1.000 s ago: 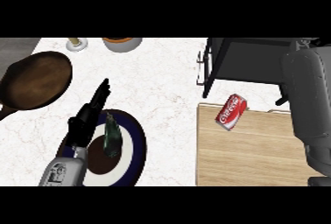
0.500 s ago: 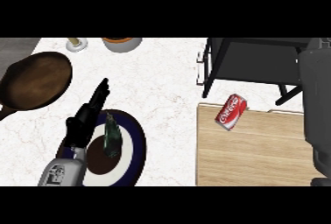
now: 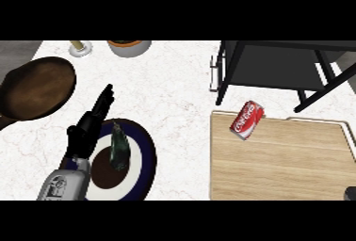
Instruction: Pick the bell pepper from the tray and place it in the tiered shelf
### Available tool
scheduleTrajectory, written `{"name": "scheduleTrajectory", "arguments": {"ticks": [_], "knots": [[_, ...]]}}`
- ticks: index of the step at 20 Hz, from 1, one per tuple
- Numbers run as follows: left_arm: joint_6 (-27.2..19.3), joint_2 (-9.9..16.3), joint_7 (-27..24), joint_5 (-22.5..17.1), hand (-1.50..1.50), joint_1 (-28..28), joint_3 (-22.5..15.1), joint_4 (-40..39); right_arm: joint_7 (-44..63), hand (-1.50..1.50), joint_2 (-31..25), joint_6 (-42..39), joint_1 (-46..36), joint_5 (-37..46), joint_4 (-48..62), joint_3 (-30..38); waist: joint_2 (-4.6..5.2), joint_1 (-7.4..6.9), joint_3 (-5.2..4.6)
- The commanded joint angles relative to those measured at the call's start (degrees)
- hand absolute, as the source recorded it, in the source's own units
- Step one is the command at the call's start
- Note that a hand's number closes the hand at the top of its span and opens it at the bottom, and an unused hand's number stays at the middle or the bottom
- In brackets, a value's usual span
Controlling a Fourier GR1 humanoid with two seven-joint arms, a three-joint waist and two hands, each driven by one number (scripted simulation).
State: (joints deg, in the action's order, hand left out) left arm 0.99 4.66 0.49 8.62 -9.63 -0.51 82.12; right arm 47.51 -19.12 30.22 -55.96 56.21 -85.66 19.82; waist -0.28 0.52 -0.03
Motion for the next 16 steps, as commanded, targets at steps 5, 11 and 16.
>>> {"name": "scheduleTrajectory", "arguments": {"ticks": [5, 11, 16], "knots": [[0.55, 0.40, 1.15, -0.78, 0.00, 0.90, 0.72, 0.44, 16.10, -1.50, -5.83, -14.81, 3.95, -3.72, -15.58, 8.34, -0.48, 1.31, -0.01], [-0.73, 0.12, -0.05, -0.03, 0.00, 2.80, 0.84, 1.28, 16.22, -1.50, -10.39, -28.47, 20.55, -16.84, -30.06, 17.86, -0.67, 2.75, 0.08], [-1.10, -0.72, 0.72, -0.40, 0.00, 2.68, 0.68, 2.39, 13.25, -1.50, -14.11, -38.43, 31.44, -30.84, -35.99, 30.05, -0.68, 3.01, 0.13]]}}
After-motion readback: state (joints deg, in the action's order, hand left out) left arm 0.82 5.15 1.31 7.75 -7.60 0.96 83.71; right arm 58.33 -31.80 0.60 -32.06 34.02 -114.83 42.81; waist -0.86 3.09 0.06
